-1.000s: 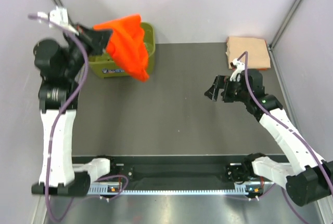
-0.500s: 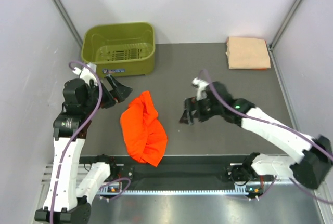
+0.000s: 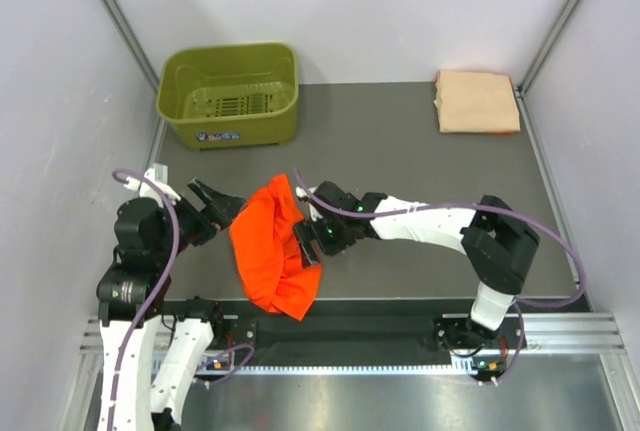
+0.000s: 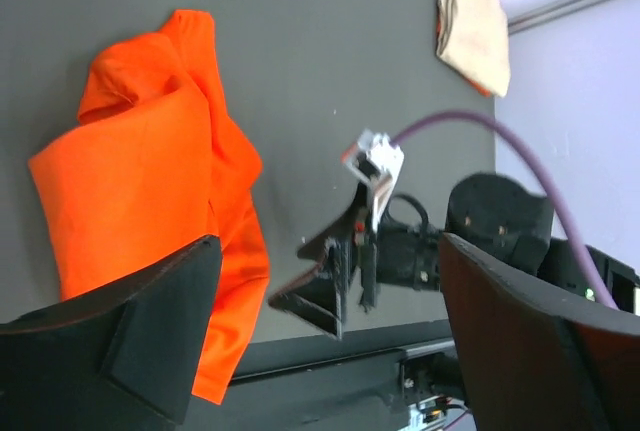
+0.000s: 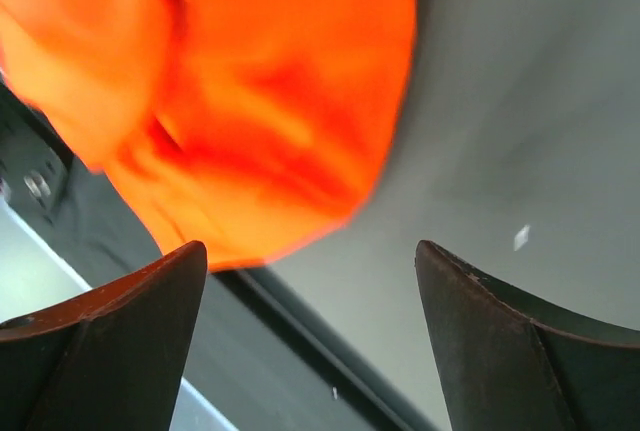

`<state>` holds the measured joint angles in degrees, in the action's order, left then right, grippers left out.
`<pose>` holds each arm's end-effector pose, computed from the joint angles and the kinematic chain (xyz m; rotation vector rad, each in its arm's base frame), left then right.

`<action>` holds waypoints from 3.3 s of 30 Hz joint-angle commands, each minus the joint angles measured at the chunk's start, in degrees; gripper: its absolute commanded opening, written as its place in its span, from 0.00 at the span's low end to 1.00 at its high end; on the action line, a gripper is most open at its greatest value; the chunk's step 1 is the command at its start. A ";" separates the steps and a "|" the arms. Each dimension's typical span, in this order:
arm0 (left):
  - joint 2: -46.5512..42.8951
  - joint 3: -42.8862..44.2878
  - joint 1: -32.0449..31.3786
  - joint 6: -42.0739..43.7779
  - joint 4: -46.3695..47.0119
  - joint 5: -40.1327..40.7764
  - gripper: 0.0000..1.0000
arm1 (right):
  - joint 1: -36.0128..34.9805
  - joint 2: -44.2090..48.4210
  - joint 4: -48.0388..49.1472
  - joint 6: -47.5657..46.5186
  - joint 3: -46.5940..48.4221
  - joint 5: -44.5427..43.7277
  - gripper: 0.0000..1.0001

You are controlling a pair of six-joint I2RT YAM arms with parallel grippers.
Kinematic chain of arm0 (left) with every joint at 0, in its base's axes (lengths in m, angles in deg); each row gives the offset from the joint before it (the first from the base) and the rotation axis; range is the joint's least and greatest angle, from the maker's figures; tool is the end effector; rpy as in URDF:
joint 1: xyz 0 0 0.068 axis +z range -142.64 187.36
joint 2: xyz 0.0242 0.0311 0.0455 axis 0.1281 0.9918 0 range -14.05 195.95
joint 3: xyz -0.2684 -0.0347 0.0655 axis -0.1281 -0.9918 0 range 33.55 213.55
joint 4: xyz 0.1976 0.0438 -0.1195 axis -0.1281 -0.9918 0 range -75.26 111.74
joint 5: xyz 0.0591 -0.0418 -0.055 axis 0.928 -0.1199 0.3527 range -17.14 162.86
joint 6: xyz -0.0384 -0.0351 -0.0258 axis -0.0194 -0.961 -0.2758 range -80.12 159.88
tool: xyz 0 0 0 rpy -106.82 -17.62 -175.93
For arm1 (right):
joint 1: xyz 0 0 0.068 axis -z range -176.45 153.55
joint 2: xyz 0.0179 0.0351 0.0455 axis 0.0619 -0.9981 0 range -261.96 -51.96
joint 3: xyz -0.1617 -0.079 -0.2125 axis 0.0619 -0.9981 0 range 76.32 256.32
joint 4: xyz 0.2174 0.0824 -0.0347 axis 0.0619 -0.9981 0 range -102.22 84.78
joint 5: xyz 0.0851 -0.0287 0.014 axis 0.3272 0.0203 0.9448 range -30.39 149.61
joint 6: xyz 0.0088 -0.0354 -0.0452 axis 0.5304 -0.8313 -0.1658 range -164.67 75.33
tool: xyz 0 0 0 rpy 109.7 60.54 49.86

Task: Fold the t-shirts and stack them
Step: Move the tshirt to the center of the board

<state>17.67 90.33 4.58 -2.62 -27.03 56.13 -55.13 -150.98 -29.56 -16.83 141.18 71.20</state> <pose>0.0649 -0.0151 0.3556 -0.5104 1.9913 -0.7919 0.1671 0.2907 0.2102 -0.8166 2.6606 0.7435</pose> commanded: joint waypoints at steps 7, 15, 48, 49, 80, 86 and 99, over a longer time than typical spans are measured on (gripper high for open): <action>4.65 -10.10 0.06 -3.55 -5.28 -4.80 0.79 | 4.70 -9.25 1.93 -4.89 15.90 -0.79 0.74; 7.12 -10.72 0.06 -3.64 -4.93 -1.73 0.78 | 9.19 -18.48 -0.53 -6.56 26.27 7.74 0.40; 6.35 3.86 0.06 -3.90 -6.32 9.86 0.75 | 19.05 -3.98 -8.83 -10.79 72.17 9.04 0.00; 5.46 5.09 0.06 -3.99 -7.03 13.01 0.75 | 17.38 -4.94 -7.14 -9.57 70.94 10.54 0.00; 48.21 10.45 -28.05 10.24 14.22 11.21 0.91 | 38.61 15.44 -10.64 -4.55 5.19 7.40 0.67; 65.01 23.62 -37.54 16.91 19.76 15.58 0.89 | 51.37 15.35 -12.84 -1.29 -1.66 8.06 0.60; 86.92 39.20 -43.27 22.37 26.89 21.30 0.75 | 54.63 16.94 -10.29 -4.28 -8.09 10.82 0.51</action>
<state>102.33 125.43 -38.68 18.23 -1.96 75.30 -1.05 -136.10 -41.43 -19.87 132.19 80.82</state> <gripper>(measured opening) 0.760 0.517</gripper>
